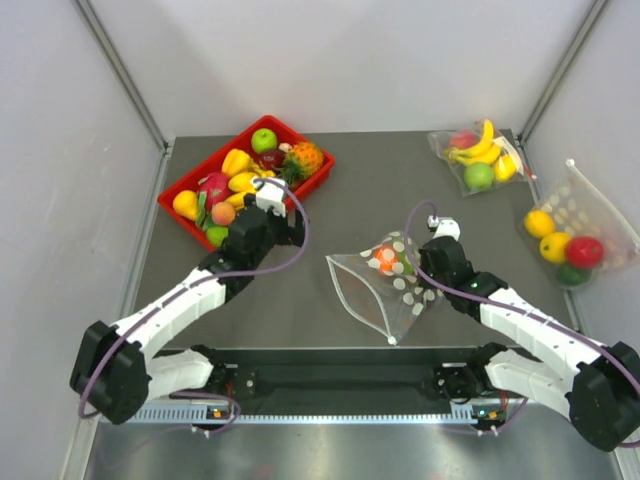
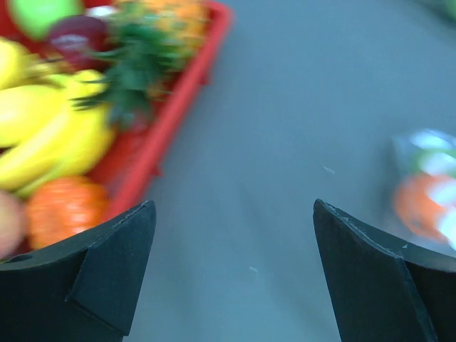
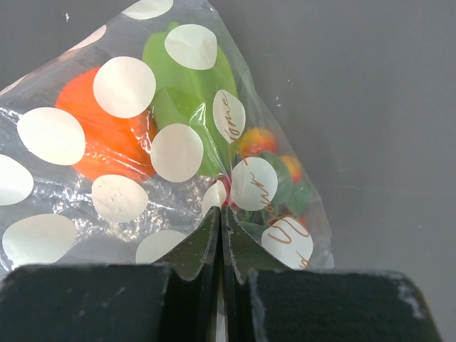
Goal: Open the zip-top bag and remove the fake food
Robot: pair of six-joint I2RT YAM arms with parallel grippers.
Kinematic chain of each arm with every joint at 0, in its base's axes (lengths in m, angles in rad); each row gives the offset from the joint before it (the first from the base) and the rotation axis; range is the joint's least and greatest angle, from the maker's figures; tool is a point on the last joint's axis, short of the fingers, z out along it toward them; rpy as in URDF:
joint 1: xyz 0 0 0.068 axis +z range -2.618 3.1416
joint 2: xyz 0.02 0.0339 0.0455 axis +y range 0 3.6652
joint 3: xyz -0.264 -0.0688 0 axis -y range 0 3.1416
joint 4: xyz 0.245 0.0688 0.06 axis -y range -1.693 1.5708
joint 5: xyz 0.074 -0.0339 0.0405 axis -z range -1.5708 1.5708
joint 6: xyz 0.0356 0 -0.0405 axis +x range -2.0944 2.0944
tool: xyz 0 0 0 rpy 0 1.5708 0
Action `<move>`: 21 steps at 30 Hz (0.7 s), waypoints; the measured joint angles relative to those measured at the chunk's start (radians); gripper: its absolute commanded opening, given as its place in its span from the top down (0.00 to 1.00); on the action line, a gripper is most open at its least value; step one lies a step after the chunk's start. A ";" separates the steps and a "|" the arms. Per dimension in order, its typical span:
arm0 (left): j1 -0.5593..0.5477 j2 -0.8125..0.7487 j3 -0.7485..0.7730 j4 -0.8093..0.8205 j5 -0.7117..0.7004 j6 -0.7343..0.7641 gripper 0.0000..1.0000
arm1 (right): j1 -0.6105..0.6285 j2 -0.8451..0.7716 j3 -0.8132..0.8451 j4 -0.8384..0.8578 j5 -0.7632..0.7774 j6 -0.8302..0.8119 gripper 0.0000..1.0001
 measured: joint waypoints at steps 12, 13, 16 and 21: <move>-0.363 -0.274 -0.216 0.014 0.122 -0.016 0.10 | -0.001 0.008 0.001 0.000 -0.005 0.000 1.00; -0.379 -0.284 -0.222 0.015 0.127 -0.020 0.10 | -0.001 0.008 0.001 0.000 -0.006 0.000 1.00; -0.422 -0.285 -0.230 0.024 0.156 -0.029 0.11 | -0.001 0.008 0.001 0.000 -0.008 0.000 1.00; -0.492 -0.204 -0.237 0.065 0.219 -0.042 0.13 | -0.001 0.008 0.001 -0.001 -0.008 0.000 1.00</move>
